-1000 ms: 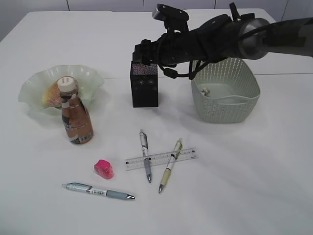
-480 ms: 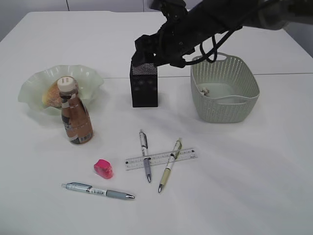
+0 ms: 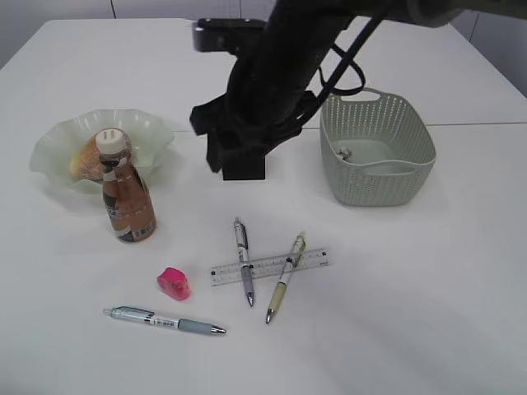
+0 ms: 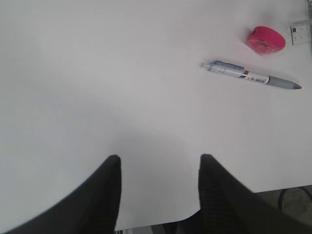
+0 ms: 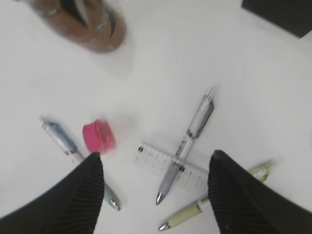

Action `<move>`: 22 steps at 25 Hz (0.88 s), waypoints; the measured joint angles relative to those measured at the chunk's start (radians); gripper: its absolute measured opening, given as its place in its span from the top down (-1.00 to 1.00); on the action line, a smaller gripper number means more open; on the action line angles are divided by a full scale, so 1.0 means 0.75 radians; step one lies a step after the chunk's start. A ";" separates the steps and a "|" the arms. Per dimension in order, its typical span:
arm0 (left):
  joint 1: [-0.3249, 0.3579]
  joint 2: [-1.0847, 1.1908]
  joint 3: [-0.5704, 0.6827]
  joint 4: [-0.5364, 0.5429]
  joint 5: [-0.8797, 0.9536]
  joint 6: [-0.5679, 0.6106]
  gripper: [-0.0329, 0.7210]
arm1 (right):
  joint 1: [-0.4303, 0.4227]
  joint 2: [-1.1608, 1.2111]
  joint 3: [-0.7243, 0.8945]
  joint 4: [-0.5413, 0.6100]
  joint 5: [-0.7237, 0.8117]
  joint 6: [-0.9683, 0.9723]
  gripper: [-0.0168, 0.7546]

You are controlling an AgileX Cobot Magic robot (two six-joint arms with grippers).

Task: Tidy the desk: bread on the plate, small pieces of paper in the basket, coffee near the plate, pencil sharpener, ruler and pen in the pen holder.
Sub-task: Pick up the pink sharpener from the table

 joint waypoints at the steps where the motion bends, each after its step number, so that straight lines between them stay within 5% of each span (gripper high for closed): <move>1: 0.000 0.000 0.000 0.000 0.000 0.000 -0.10 | 0.030 0.000 0.000 -0.022 0.032 0.024 -0.32; 10: 0.000 0.000 0.000 0.000 -0.008 0.000 -0.10 | 0.308 0.038 -0.001 -0.162 0.103 0.128 -0.32; 22: 0.000 0.000 0.000 0.000 -0.011 0.000 -0.10 | 0.344 0.187 -0.001 -0.176 0.035 0.114 -0.32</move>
